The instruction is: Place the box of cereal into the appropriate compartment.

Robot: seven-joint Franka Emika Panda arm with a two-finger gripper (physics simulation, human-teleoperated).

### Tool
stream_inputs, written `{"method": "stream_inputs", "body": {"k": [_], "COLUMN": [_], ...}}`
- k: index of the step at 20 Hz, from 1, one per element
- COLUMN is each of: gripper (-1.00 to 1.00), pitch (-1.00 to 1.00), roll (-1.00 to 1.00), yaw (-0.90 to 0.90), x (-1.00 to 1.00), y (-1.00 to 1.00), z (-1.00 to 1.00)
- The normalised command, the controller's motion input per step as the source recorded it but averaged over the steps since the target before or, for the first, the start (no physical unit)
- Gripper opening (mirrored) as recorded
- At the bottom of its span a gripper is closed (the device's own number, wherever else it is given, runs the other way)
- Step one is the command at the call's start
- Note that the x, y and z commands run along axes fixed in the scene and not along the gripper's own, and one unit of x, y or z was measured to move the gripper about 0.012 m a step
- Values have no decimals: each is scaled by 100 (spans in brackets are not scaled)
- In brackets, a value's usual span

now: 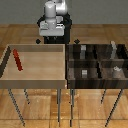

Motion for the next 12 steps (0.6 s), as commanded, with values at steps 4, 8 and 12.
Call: {"method": "stream_inputs", "body": {"k": [4, 8, 12], "gripper": [100, 100, 100], "pitch": [0, 0, 0], "roll": [0, 0, 0], "yaw": [0, 0, 0], "x": [0, 0, 0], "y": [0, -25, -75], "z": [0, 0, 0]}}
